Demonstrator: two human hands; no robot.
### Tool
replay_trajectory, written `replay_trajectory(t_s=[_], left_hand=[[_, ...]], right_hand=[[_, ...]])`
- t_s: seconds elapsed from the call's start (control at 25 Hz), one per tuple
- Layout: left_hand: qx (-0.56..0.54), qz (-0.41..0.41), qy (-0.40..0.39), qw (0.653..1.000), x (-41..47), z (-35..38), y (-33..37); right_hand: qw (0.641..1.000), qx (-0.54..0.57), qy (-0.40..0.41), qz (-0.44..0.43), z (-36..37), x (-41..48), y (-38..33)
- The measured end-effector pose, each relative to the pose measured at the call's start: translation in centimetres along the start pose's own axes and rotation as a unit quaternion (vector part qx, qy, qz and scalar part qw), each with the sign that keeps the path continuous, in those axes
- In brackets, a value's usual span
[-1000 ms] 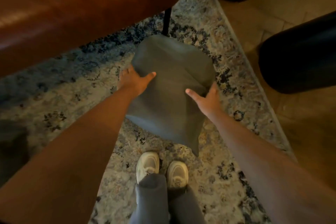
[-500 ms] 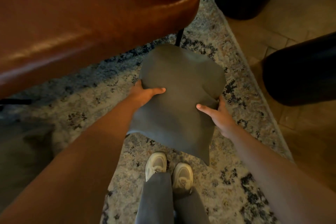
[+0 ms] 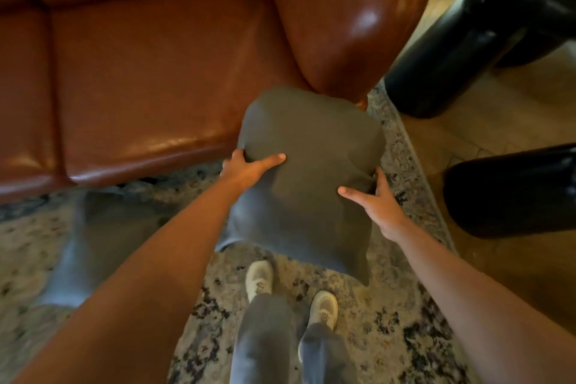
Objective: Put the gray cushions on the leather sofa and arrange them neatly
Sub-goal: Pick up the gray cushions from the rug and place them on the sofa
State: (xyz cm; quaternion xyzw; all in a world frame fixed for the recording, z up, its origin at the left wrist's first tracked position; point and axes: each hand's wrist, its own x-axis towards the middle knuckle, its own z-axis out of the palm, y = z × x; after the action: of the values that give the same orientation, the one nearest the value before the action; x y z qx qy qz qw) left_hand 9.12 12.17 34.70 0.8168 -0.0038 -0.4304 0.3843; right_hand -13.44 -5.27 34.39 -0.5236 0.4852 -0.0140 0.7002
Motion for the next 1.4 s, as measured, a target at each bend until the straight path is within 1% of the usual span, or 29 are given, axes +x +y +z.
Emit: replay_trajectory(t_s=[0.12, 0.24, 0.32, 0.44, 0.56, 0.68, 0.8, 0.88, 1.08, 1.16, 1.4], left_hand=[[-0.052, 0.02, 0.036, 0.998, -1.0, -6.3, 3.0], [-0.056, 0.029, 0.054, 0.997, -0.4, -11.3, 5.3], [-0.055, 0.048, 0.063, 0.995, 0.3, -13.9, 7.1], [-0.058, 0.05, 0.057, 0.995, 2.5, -17.4, 9.9], [-0.073, 0.069, 0.062, 0.993, 5.6, -20.2, 13.4], [-0.076, 0.078, 0.075, 0.991, 8.9, -22.4, 17.1], [-0.113, 0.085, 0.087, 0.986, 13.1, -23.8, 20.2], [-0.113, 0.072, 0.09, 0.987, 15.9, -24.6, 21.9], [-0.142, 0.081, 0.088, 0.983, 21.1, -25.8, 24.8], [-0.146, 0.085, 0.087, 0.982, 23.4, -25.6, 25.5], [-0.097, 0.103, 0.093, 0.986, 29.6, -25.7, 26.3]], right_hand=[[0.999, -0.017, -0.023, -0.017, 4.5, -0.5, -5.8], [0.998, -0.025, -0.046, -0.025, 8.5, 0.1, -10.7], [0.997, -0.043, -0.053, -0.03, 10.6, 1.3, -13.7], [0.996, -0.051, -0.059, -0.053, 13.5, 3.5, -18.5], [0.992, -0.078, -0.064, -0.077, 15.6, 6.9, -23.3], [0.99, -0.081, -0.077, -0.089, 17.2, 11.0, -27.7], [0.989, -0.093, -0.085, -0.083, 18.6, 15.0, -31.9], [0.987, -0.118, -0.088, -0.072, 19.6, 17.6, -34.5], [0.98, -0.154, -0.101, -0.078, 21.8, 24.9, -39.7], [0.978, -0.161, -0.105, -0.078, 22.2, 28.0, -40.8], [0.986, -0.11, -0.101, -0.071, 22.2, 33.7, -41.3]])
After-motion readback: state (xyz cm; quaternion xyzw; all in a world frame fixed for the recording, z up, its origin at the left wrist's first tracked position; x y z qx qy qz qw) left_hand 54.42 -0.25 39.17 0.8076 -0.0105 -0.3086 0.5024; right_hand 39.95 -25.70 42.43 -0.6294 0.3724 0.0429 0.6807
